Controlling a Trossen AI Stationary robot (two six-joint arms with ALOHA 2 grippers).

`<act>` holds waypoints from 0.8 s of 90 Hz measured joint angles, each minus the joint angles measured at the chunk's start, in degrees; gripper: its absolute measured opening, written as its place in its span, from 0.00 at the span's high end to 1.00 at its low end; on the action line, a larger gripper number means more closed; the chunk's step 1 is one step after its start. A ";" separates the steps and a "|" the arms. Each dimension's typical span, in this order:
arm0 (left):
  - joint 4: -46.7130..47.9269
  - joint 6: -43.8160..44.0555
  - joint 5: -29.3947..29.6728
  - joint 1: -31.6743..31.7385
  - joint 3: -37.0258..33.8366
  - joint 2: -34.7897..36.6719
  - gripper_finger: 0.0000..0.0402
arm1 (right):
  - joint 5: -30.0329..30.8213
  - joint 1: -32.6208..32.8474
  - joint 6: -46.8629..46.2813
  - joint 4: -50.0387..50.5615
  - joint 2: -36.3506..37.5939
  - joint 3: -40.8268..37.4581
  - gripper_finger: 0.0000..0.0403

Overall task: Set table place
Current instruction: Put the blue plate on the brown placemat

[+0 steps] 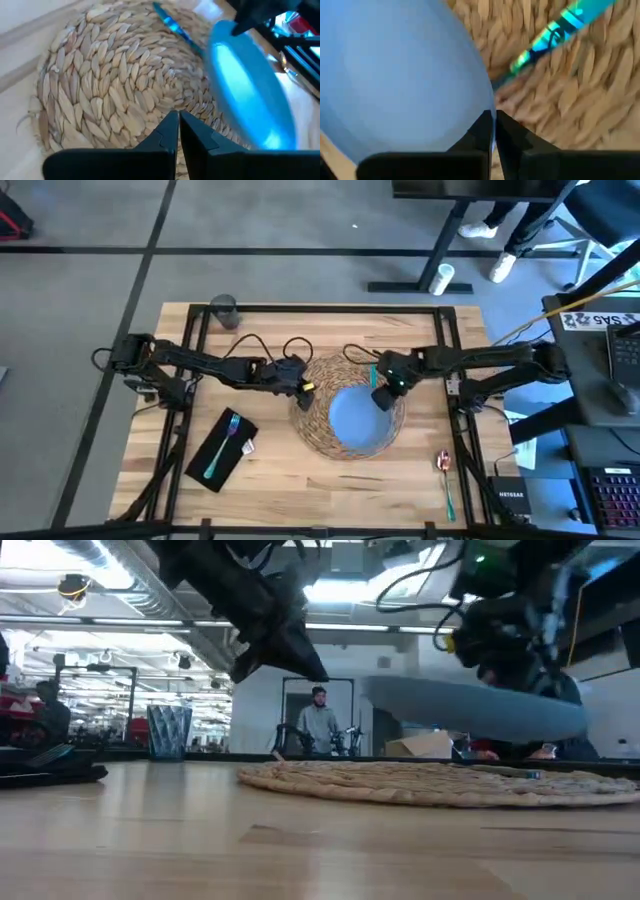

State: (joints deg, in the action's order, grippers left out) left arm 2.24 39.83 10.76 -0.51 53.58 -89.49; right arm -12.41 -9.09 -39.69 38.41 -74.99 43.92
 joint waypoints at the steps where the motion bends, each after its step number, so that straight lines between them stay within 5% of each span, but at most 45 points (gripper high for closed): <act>1: 0.09 0.03 0.00 0.00 0.00 0.00 1.00 | -0.11 -0.18 0.33 -0.01 -0.47 0.29 1.00; 29: 3.74 0.44 5.02 -0.72 -0.11 5.50 1.00 | -1.70 -5.65 7.13 -0.64 -11.70 7.94 1.00; 72: 9.75 -0.65 8.59 -0.58 -0.11 10.54 1.00 | -2.84 -8.62 10.00 -1.37 -17.41 11.89 1.00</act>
State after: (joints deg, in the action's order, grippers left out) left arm 11.99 39.17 19.35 -1.09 53.47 -78.96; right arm -15.25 -17.72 -29.69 37.04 -92.40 55.81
